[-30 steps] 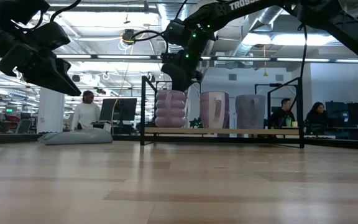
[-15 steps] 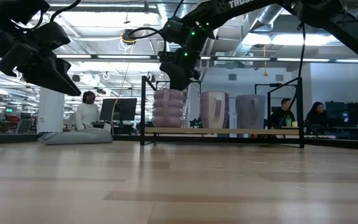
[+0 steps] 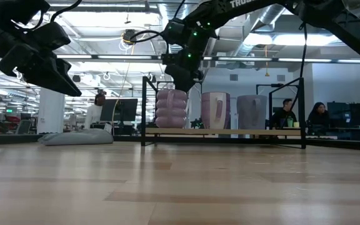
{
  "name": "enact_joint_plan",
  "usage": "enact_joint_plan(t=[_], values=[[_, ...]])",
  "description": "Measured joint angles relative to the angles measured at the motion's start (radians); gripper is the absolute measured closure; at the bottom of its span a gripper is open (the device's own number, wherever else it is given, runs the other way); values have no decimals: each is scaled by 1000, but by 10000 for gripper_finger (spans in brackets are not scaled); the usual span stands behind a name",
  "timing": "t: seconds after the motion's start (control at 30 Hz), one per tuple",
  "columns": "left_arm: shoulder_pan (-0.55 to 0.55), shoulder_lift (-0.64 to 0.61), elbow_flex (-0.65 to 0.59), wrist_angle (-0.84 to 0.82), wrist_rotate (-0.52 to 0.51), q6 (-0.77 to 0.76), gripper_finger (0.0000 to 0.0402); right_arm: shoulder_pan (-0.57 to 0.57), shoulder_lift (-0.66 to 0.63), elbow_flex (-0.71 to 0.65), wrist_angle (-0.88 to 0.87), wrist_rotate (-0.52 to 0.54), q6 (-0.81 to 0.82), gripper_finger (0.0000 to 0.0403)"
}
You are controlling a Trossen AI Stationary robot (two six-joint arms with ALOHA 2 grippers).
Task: Stack small to large cups/mugs on shelf
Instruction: Put the purple cup on the shelf
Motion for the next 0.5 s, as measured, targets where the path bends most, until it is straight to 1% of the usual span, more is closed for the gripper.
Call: enact_joint_plan(t=[0.5], values=[[0,0,0,-1,0,0,262,0,0,0,-3,2,-18,289]])
